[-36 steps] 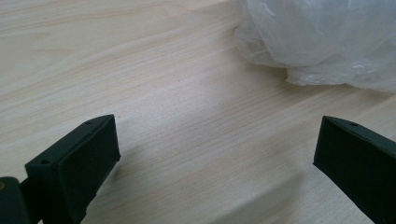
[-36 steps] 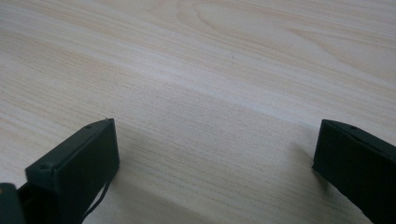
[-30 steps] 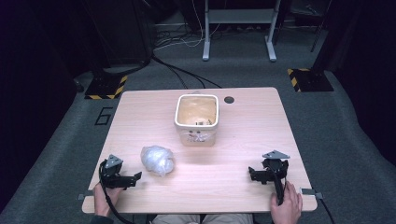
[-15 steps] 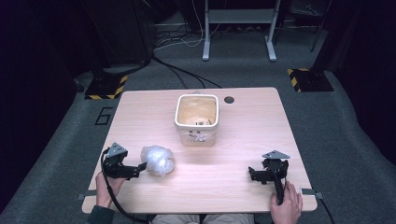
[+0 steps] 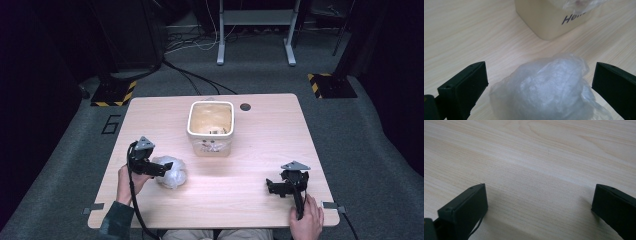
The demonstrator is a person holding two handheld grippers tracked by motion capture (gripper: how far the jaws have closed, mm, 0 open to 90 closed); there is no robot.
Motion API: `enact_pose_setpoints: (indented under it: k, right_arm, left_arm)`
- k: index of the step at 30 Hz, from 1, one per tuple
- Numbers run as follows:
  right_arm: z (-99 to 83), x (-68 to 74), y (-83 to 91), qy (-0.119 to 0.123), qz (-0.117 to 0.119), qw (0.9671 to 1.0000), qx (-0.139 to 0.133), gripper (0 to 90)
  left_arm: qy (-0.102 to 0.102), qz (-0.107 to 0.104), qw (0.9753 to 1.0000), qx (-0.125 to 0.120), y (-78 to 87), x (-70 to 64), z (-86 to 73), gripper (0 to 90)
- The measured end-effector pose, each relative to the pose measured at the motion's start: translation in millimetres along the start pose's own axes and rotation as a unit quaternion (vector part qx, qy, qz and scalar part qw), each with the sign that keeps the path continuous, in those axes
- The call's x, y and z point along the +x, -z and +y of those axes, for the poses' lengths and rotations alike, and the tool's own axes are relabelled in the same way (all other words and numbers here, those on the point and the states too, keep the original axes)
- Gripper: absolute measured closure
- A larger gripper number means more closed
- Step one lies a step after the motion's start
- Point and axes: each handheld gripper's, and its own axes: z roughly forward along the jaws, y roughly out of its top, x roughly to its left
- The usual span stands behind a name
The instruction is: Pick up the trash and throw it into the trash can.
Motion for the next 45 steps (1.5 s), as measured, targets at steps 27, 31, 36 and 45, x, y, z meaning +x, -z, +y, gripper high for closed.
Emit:
enact_pose_setpoints:
  k: [27, 31, 36, 45]
  right_arm:
    - [0.0, -0.1, 0.0, 0.0, 0.0, 1.0, 0.0, 0.0]
    - [0.0, -0.1, 0.1, 0.0, 0.0, 1.0, 0.0, 0.0]
    - [0.0, -0.1, 0.1, 0.0, 0.0, 1.0, 0.0, 0.0]
    - [0.0, 0.0, 0.0, 0.0, 0.0, 1.0, 0.0, 0.0]
  left_arm:
    - [0.03, -0.059, 0.9978, 0.007, -40.8, -17.0, -30.2, 12.5]
    - [0.034, -0.061, 0.9975, -0.006, -38.9, -17.8, -32.3, 18.1]
    - [0.035, -0.059, 0.9975, -0.015, -34.1, -16.7, -32.5, 23.5]
    - [0.035, -0.053, 0.9976, -0.025, -27.1, -17.1, -28.2, 25.9]
